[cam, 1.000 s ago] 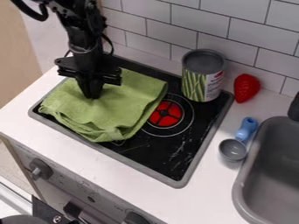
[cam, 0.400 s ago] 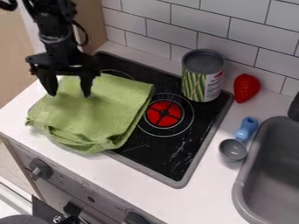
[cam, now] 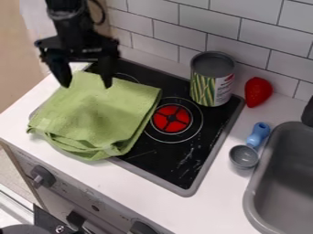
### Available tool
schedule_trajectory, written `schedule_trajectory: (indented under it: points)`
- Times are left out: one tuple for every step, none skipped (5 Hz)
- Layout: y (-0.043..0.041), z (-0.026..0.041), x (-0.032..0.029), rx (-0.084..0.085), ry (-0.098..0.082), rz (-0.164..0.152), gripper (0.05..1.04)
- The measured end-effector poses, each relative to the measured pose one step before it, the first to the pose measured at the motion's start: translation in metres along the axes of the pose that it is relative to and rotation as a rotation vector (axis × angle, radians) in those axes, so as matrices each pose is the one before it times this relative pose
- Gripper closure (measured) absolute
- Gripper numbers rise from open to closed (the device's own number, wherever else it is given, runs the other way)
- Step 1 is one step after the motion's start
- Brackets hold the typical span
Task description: Move the green cloth to the left burner.
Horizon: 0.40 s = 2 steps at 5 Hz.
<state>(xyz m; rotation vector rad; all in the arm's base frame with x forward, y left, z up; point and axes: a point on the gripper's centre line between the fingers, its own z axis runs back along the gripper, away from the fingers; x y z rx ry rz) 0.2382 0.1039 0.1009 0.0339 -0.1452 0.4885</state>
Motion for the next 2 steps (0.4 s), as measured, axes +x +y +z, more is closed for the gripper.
schedule_trajectory:
  points:
    - [-0.00991, 0.01064, -0.00651, 0.0030, 0.0035, -0.0169, 0.087]
    - [-0.00720, -0.00126, -0.00127, 0.0240, -0.0105, -0.0014, 0.087]
